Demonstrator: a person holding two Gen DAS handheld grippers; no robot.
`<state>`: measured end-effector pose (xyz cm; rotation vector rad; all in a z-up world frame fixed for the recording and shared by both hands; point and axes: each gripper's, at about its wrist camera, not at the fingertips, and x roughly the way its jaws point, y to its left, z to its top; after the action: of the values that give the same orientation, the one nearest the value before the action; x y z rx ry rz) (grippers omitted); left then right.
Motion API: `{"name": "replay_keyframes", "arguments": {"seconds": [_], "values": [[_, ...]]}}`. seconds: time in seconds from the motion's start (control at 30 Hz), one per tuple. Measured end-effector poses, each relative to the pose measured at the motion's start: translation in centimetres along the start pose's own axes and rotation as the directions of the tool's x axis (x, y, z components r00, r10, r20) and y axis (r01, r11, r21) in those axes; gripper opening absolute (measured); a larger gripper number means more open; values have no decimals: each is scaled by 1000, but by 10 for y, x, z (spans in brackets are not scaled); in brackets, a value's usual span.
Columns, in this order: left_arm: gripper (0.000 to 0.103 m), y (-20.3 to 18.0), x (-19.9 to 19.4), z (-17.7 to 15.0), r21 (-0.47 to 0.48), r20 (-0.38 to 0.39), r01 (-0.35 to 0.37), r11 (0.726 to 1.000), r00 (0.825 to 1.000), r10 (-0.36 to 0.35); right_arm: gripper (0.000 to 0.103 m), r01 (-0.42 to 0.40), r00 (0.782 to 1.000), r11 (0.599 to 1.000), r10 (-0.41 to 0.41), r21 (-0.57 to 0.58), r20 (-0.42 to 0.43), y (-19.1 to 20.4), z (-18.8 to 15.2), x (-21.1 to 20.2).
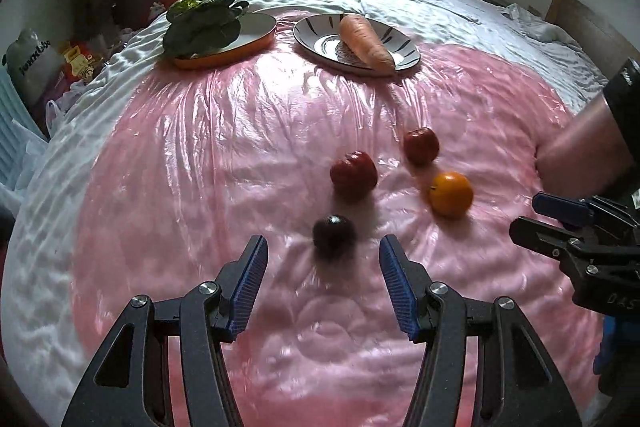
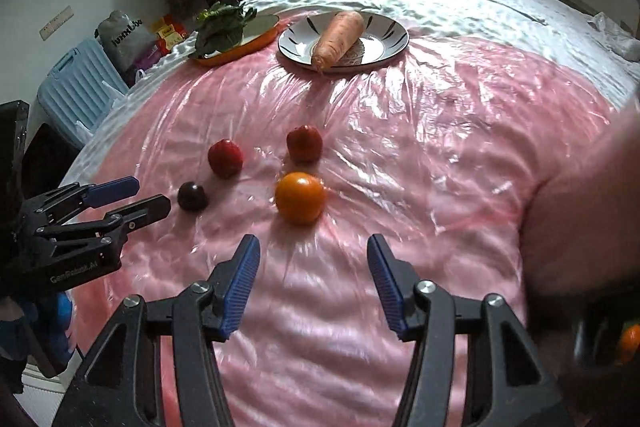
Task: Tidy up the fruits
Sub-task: 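Grasp an orange with the right gripper while the left gripper grasps a dark plum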
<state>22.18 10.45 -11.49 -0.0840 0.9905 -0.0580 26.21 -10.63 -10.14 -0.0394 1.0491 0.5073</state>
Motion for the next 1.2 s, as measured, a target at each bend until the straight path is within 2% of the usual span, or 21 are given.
{"name": "replay_keyframes", "arguments": {"seconds": [0.43, 0.6, 0.9, 1.2], "values": [[51, -5, 23, 1, 2, -24, 14, 1000, 1000, -14, 103, -16, 1000, 1000, 16, -10, -18, -3, 14, 29], [40, -7, 29, -1, 4, -35, 21, 1000, 999, -21, 103, -26, 999, 1000, 26, -15, -25, -2, 16, 35], [28, -9, 38, -2, 7, -48, 19, 1000, 999, -18, 103, -40, 999, 999, 40, -4, -37, -4, 19, 49], [26, -4, 40, -3, -6, -52, 22, 1000, 998, -23, 103, -66, 997, 998, 65, -6, -38, -5, 27, 60]]}}
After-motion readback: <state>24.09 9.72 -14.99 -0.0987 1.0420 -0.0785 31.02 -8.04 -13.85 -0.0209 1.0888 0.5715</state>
